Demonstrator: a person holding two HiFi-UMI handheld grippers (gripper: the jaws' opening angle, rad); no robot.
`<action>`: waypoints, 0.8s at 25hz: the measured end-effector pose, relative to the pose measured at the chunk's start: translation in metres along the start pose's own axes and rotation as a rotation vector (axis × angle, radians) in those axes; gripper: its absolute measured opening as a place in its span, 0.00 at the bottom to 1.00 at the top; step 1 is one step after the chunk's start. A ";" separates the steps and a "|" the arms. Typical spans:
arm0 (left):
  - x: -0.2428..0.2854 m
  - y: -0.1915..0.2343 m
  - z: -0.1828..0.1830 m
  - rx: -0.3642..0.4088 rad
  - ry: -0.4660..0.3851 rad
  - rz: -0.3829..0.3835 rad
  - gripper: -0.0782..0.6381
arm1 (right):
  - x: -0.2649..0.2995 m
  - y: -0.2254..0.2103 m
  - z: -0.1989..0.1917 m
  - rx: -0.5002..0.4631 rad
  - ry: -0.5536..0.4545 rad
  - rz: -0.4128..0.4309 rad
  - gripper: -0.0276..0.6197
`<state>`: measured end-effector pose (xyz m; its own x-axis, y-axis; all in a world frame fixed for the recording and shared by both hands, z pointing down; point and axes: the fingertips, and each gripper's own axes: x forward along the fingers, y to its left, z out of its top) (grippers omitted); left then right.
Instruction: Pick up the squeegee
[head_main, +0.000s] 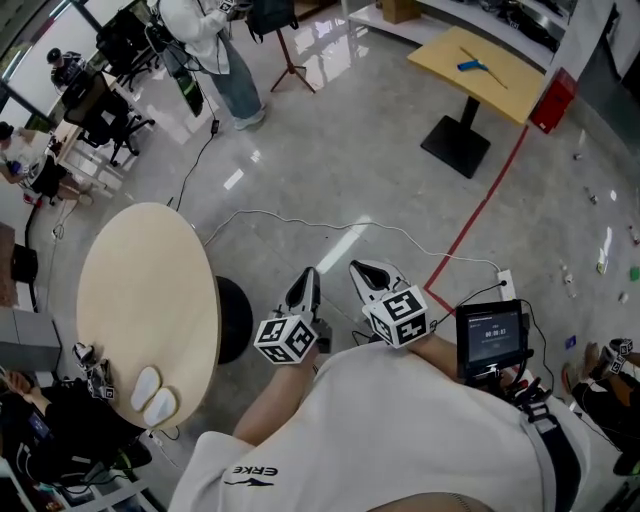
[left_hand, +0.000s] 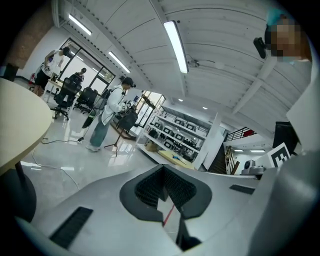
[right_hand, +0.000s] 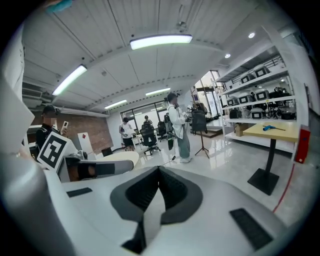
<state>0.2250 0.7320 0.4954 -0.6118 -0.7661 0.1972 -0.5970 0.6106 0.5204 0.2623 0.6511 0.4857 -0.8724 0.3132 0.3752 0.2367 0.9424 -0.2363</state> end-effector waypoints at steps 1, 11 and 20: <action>0.010 -0.001 0.001 0.003 -0.008 0.002 0.12 | 0.003 -0.009 0.002 -0.005 -0.003 0.003 0.05; 0.064 -0.019 0.013 0.020 -0.026 -0.010 0.12 | 0.020 -0.065 0.024 -0.003 -0.025 -0.002 0.05; 0.114 -0.012 0.018 0.030 0.005 -0.030 0.12 | 0.045 -0.107 0.034 0.024 -0.022 -0.025 0.05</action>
<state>0.1533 0.6404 0.4968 -0.5910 -0.7849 0.1862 -0.6303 0.5934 0.5006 0.1832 0.5603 0.4972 -0.8874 0.2865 0.3611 0.2046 0.9468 -0.2485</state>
